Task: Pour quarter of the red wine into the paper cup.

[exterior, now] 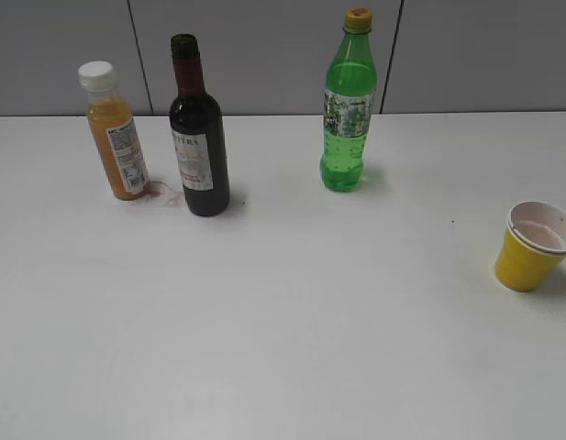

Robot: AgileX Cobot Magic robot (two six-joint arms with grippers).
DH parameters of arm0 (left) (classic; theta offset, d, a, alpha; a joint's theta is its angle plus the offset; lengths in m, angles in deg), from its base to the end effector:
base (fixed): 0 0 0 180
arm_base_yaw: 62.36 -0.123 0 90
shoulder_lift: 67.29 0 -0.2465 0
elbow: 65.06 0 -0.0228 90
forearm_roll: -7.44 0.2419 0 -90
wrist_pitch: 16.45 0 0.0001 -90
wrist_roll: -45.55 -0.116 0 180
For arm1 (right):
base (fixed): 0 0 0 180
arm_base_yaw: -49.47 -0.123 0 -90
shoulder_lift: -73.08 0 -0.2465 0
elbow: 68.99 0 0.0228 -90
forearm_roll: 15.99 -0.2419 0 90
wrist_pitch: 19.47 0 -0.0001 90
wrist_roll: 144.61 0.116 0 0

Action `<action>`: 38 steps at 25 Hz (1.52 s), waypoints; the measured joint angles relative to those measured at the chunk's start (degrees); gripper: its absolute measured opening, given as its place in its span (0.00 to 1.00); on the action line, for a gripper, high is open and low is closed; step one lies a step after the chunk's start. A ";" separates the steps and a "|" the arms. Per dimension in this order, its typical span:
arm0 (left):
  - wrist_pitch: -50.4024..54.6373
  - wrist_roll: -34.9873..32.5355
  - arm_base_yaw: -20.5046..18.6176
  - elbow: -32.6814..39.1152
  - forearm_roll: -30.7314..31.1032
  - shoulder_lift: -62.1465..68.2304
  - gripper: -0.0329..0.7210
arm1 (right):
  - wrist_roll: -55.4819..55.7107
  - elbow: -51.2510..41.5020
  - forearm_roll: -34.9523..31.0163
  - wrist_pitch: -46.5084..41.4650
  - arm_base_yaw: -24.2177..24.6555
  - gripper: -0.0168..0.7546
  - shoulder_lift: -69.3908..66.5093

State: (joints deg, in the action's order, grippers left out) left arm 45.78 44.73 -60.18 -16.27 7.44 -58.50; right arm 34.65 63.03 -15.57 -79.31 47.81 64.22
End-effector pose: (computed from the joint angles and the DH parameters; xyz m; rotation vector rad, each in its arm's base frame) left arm 0.0489 -0.0019 0.2518 0.0547 2.0904 -0.0144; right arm 0.0501 0.0007 0.2602 -0.0424 2.0360 0.0013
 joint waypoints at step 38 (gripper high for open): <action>0.00 0.00 0.00 0.00 0.00 0.00 0.36 | -4.52 1.30 -5.38 62.74 -0.55 0.80 -48.10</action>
State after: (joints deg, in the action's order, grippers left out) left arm 45.78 44.73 -60.18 -16.27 7.44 -58.50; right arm 30.13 64.33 -20.95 -16.57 47.25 16.12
